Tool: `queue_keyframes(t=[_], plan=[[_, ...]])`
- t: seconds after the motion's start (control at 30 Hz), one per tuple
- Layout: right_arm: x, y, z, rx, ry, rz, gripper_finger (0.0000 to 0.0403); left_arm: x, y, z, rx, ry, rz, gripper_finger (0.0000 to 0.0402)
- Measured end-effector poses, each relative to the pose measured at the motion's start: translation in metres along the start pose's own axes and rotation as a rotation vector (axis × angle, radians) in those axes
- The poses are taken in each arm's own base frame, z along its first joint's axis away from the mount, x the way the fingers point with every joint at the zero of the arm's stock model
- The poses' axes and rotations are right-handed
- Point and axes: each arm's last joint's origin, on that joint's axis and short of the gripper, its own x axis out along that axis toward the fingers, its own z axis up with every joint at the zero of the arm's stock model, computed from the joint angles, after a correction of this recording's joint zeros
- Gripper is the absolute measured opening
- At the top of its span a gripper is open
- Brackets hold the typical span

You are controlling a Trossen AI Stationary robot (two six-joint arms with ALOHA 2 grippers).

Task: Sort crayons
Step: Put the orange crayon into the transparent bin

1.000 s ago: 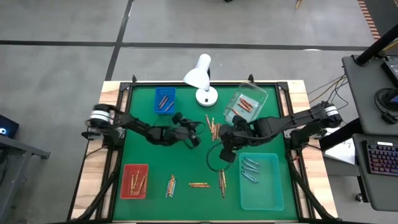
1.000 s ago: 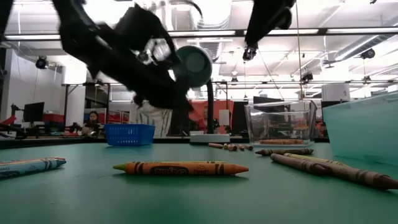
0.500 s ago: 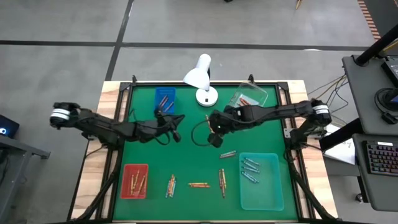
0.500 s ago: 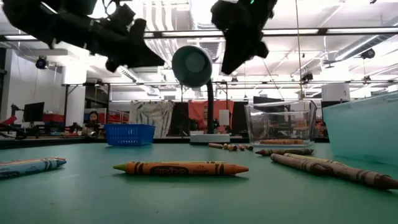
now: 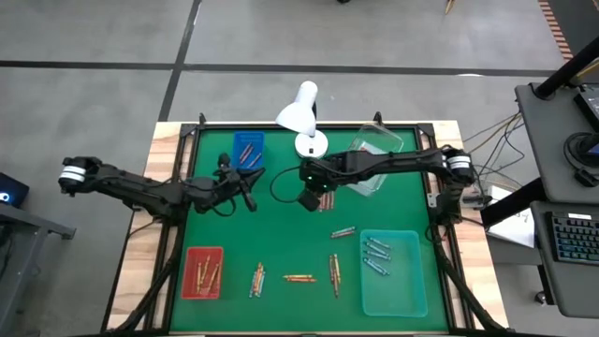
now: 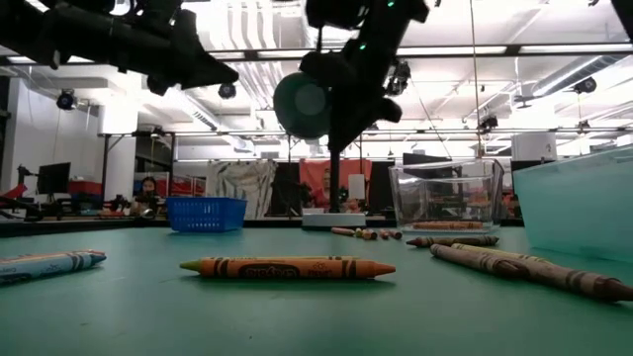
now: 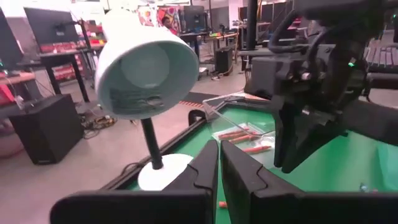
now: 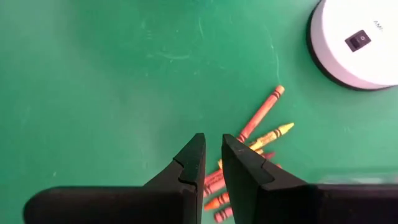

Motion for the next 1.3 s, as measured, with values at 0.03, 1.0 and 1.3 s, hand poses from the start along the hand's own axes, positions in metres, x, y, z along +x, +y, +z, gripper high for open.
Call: queue_keyframes(t=[0.03, 1.0, 1.3], plan=[[0.002, 0.000, 0.003, 0.005, -0.002, -0.001, 0.0043, -0.001, 0.001, 0.001, 0.011, -0.004, 0.001, 0.0001], [0.062, -0.011, 0.013, 0.113, 0.082, -0.056, 0.0043, -0.007, 0.007, 0.048, 0.101, -0.152, 0.025, 0.0001], [0.081, -0.011, 0.009, 0.116, 0.093, -0.090, 0.0043, -0.006, 0.007, 0.061, 0.119, -0.179, 0.033, 0.0001]])
